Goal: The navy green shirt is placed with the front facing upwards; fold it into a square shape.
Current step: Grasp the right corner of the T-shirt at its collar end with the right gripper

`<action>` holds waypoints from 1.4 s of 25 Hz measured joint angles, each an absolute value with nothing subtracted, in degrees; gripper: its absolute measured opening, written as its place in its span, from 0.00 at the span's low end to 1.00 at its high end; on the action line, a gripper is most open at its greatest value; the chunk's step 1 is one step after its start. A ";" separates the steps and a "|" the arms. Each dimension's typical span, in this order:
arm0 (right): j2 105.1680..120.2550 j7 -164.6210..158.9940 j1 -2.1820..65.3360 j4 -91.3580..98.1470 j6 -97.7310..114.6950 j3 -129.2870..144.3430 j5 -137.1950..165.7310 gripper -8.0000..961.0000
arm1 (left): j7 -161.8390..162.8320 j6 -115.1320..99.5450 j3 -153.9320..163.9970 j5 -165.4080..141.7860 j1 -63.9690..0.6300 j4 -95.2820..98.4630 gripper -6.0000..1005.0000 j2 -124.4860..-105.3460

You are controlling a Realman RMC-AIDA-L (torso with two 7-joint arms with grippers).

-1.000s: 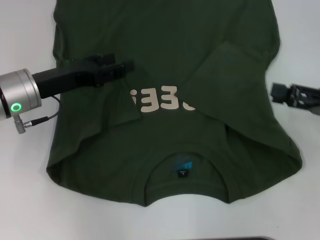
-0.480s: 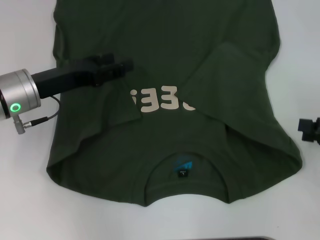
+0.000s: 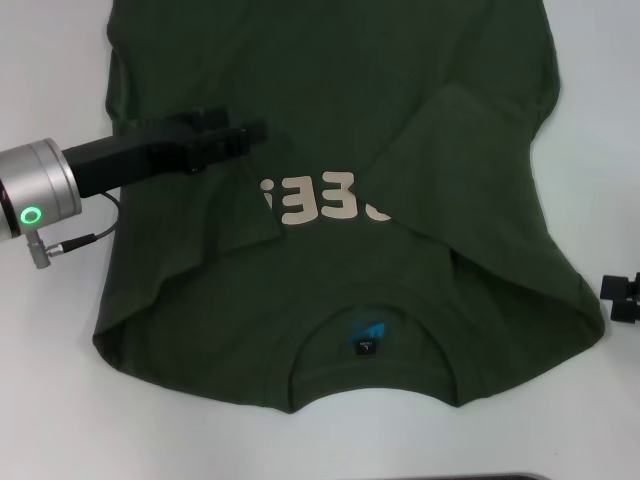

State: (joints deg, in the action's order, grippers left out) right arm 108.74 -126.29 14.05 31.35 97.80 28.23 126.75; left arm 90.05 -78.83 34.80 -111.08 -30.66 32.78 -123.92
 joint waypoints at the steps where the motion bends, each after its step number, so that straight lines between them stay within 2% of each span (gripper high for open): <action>1: 108.81 -126.32 13.97 31.35 97.67 27.95 127.25 0.78 | 90.04 -78.83 34.80 -111.09 -30.68 32.78 0.77 -123.92; 11: 109.72 -126.32 14.21 30.88 95.91 27.56 128.56 0.78 | 89.92 -78.68 34.80 -111.09 -30.85 32.77 0.77 -123.92; 31: 110.55 -127.43 16.14 30.49 94.10 28.32 129.86 0.78 | 89.91 -78.28 34.80 -111.09 -30.85 32.51 0.77 -123.92; 35: 110.62 -128.22 16.43 30.42 93.74 28.15 131.40 0.61 | 89.91 -78.25 34.80 -111.09 -30.85 32.51 0.77 -123.92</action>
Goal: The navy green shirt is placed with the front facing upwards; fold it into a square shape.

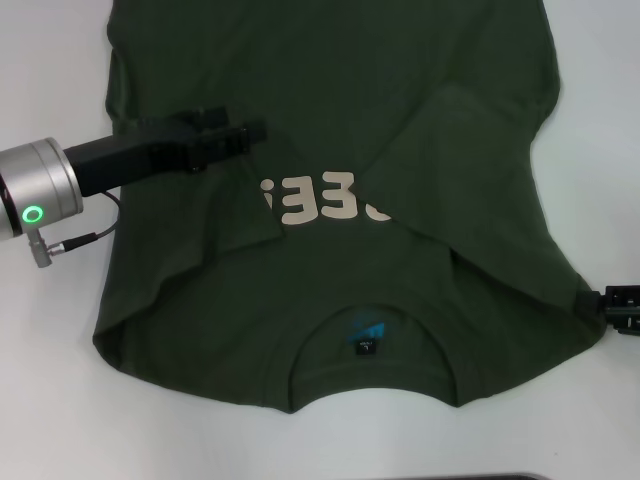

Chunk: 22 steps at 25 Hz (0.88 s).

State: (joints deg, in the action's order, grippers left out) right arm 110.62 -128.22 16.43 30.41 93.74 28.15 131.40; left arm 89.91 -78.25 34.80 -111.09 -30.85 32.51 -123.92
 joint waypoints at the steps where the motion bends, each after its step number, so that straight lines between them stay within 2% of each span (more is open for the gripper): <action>1: 110.63 -128.25 16.44 30.42 93.79 28.01 131.43 0.57 | 89.91 -78.24 34.80 -111.09 -30.84 32.51 0.77 -123.92; 7: 110.65 -128.29 16.39 30.43 93.75 27.53 131.47 0.36 | 89.91 -78.21 34.80 -111.09 -30.65 32.62 0.77 -123.92; 12: 110.68 -127.84 16.13 30.71 93.93 27.51 131.34 0.11 | 89.91 -78.22 34.80 -111.09 -30.58 32.69 0.77 -123.92; 22: 110.99 -125.70 16.03 30.96 93.94 25.71 131.24 0.07 | 97.01 -79.30 34.87 -112.25 -28.98 34.83 0.77 -123.09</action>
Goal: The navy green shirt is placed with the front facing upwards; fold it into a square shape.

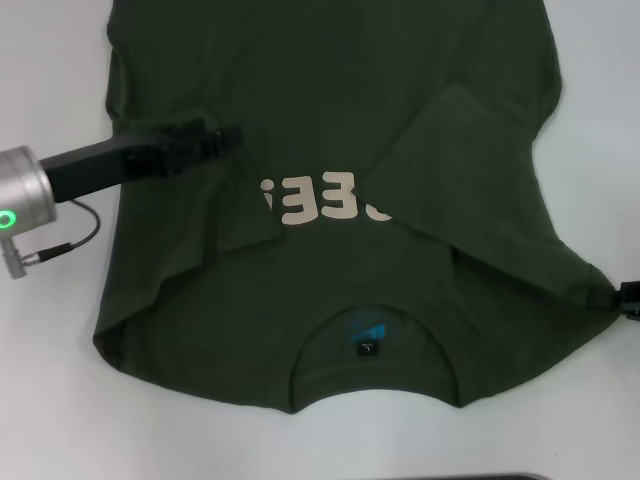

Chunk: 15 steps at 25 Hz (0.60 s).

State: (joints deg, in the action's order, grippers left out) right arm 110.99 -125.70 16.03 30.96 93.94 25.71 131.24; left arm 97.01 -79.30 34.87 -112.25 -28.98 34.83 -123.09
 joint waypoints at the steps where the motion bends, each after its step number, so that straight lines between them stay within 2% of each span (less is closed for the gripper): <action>1: 110.92 -125.64 16.08 30.98 93.98 25.50 131.22 0.06 | 98.58 -80.07 34.97 -112.61 -28.64 35.46 0.77 -122.88; 7: 110.43 -125.50 16.47 31.06 94.09 25.16 131.21 0.06 | 109.70 -85.57 34.87 -117.09 -27.45 39.81 0.77 -121.39; 15: 110.05 -124.16 16.88 31.13 94.18 25.10 131.22 0.06 | 122.91 -93.32 33.44 -123.65 -27.19 43.47 0.75 -118.22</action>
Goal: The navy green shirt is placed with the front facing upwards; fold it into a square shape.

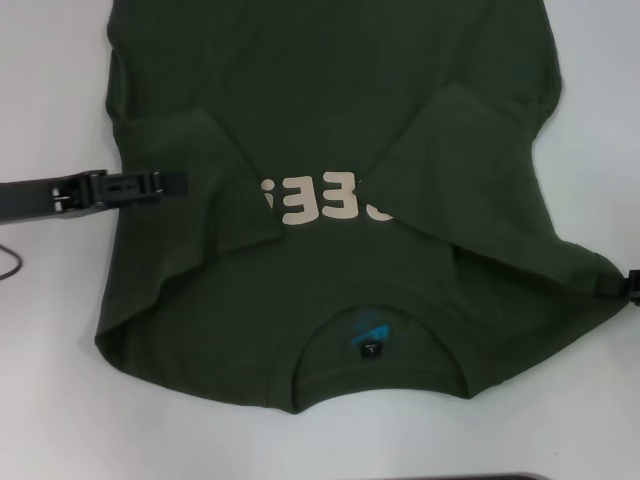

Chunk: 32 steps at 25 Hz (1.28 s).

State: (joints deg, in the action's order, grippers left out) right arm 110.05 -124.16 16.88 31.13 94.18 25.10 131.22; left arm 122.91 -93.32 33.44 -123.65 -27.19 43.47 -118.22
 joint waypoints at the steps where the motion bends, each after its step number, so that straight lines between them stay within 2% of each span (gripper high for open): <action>1: 110.00 -123.99 16.88 31.13 94.19 25.00 131.21 0.06 | 123.71 -94.06 32.81 -124.36 -27.20 43.86 0.74 -118.06; 6: 109.79 -123.20 16.87 31.12 94.21 24.42 131.16 0.06 | 128.09 -97.32 29.98 -129.21 -27.28 46.50 0.72 -117.30; 22: 108.36 -122.77 17.04 31.11 94.22 24.43 131.17 0.06 | 131.50 -103.44 29.22 -142.32 -27.42 48.78 0.69 -116.88; 32: 108.78 -122.60 17.66 31.11 93.76 24.34 131.13 0.06 | 131.78 -104.14 29.64 -146.90 -28.81 48.78 0.69 -116.47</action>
